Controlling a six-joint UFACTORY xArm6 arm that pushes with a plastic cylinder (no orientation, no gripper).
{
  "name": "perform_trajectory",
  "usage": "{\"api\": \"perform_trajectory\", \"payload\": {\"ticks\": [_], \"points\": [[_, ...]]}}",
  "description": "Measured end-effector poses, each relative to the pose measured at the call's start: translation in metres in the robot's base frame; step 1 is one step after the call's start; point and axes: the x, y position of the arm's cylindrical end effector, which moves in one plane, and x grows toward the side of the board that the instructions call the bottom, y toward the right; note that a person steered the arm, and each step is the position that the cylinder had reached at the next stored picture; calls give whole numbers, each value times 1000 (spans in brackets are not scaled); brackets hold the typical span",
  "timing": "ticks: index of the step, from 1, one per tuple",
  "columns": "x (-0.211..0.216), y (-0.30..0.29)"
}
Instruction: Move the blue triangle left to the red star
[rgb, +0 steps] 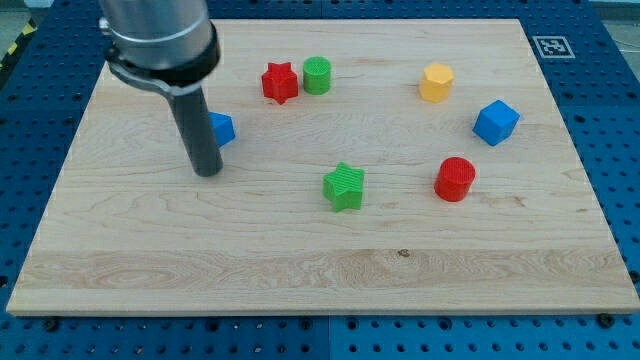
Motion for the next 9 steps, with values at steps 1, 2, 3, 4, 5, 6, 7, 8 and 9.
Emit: {"api": "perform_trajectory", "payload": {"ticks": [1, 2, 3, 4, 5, 6, 7, 8, 9], "points": [[-56, -7], [-105, -7], [-109, -7], [-96, -7], [-86, -6], [-75, 0], [-72, 25], [-91, 37], [-120, 37]]}}
